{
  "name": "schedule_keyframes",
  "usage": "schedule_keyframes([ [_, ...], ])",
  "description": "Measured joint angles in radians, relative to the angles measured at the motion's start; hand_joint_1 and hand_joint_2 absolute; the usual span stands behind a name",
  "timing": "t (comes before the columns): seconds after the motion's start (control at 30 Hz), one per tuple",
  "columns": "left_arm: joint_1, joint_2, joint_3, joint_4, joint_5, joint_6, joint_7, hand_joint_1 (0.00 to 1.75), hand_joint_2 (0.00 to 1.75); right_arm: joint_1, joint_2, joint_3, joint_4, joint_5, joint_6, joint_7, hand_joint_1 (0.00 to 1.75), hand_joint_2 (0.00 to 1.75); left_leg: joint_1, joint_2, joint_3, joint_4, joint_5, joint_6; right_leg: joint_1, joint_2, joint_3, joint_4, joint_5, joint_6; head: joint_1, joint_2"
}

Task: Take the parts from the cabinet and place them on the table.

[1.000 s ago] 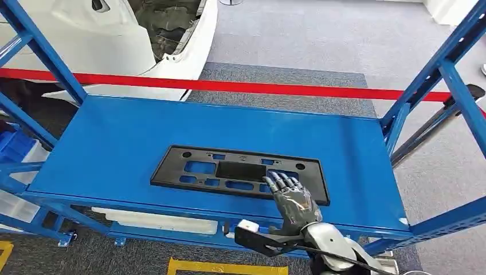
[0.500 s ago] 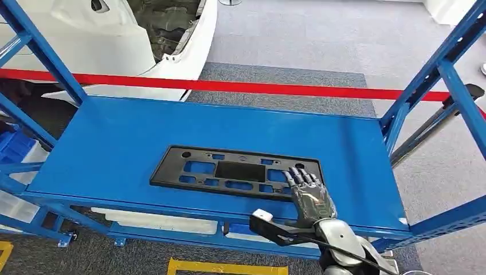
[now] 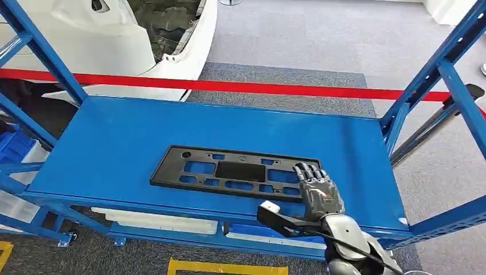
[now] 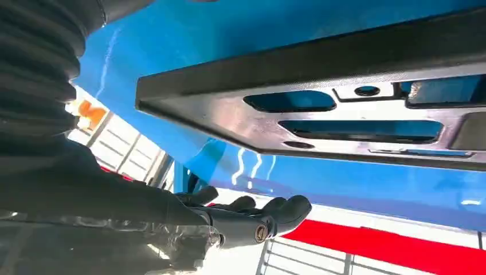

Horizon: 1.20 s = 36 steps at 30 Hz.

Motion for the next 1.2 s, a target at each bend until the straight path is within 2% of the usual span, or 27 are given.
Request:
schedule_keyframes([
  [0.23,0.0,0.0,0.0,0.0,-0.002,0.0,-0.004,0.0,0.0,-0.02,0.0,-0.011,0.051,-0.06,-0.065,0.0,0.0,1.75,0.0,0.0,0.0,0.0,0.0,0.0,0.0,0.0,0.0,0.0,0.0,0.0,0.0,0.0],
  [0.7,0.0,0.001,-0.003,0.0,-0.011,0.0,-0.008,0.0,0.0,-0.075,-0.006,-0.007,0.129,-0.065,-0.123,-0.001,0.0,1.75,0.0,0.0,0.0,0.0,0.0,0.0,0.0,0.0,0.0,0.0,0.0,0.0,0.0,0.0],
  [1.2,0.0,0.001,-0.017,0.0,-0.022,-0.002,-0.012,0.0,0.0,-0.126,-0.015,0.037,0.197,-0.075,-0.145,-0.026,0.0,1.75,0.0,0.0,0.0,0.0,0.0,0.0,0.0,0.0,0.0,0.0,0.0,0.0,0.0,0.0],
])
